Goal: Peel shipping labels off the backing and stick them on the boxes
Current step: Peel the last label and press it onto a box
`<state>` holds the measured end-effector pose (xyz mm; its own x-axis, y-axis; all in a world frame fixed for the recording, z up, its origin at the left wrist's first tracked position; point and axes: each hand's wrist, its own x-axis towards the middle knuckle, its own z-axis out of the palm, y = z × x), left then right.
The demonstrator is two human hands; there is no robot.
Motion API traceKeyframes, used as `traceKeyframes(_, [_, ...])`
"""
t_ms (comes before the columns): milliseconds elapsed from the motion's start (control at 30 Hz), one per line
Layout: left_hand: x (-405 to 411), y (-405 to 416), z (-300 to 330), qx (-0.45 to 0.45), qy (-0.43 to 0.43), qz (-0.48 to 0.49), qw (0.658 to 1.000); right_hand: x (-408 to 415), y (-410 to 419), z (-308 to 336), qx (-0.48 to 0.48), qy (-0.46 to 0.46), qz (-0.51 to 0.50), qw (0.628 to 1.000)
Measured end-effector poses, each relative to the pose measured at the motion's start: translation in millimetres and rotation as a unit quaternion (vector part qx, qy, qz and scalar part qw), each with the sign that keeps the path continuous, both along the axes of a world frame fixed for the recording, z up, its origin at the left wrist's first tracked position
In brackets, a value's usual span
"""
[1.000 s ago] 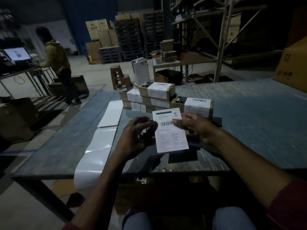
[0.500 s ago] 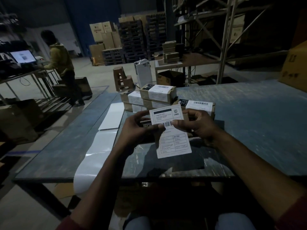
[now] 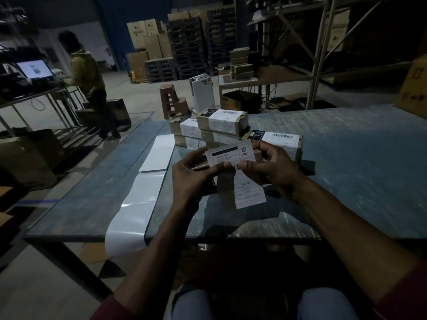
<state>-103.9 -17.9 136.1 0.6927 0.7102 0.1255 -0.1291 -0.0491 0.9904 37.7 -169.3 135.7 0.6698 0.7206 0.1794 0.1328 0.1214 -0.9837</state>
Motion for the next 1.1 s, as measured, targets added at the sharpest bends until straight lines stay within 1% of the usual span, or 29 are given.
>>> traceKeyframes(167, [-2, -4, -2, 0.017, -0.033, 0.034, 0.999, -5, 8, 3, 0.036, -0.001, -0.004, 0.999])
traceKeyframes(300, [-4, -4, 6, -0.036, -0.053, 0.045, 0.997, -5, 14, -1, 0.072, 0.029, -0.025, 0.997])
traceKeyframes(433, [-2, -7, 8, -0.057, -0.004, 0.038, 0.998, -7, 22, -11, 0.117, 0.092, -0.050, 0.988])
traceKeyframes(533, [-2, -8, 8, -0.101, 0.041, 0.023, 0.994, -7, 26, -14, 0.123, 0.079, -0.064, 0.987])
traceKeyframes(667, [-5, -6, 12, -0.153, 0.027, 0.009, 0.988, -9, 27, -16, 0.136, 0.078, -0.059, 0.986])
traceKeyframes(800, [-7, -7, 14, -0.162, 0.024, 0.024, 0.986, -11, 29, -17, 0.141, 0.074, -0.072, 0.985])
traceKeyframes(900, [-6, -2, 11, -0.194, 0.015, 0.043, 0.980, -12, 30, -20, 0.137, 0.055, -0.075, 0.986])
traceKeyframes(1000, [-5, 0, 11, -0.191, 0.014, 0.039, 0.981, -13, 31, -24, 0.151, 0.056, -0.092, 0.983])
traceKeyframes(1100, [-4, -3, 10, -0.178, 0.009, 0.052, 0.983, -18, 31, -18, 0.116, 0.007, -0.118, 0.986])
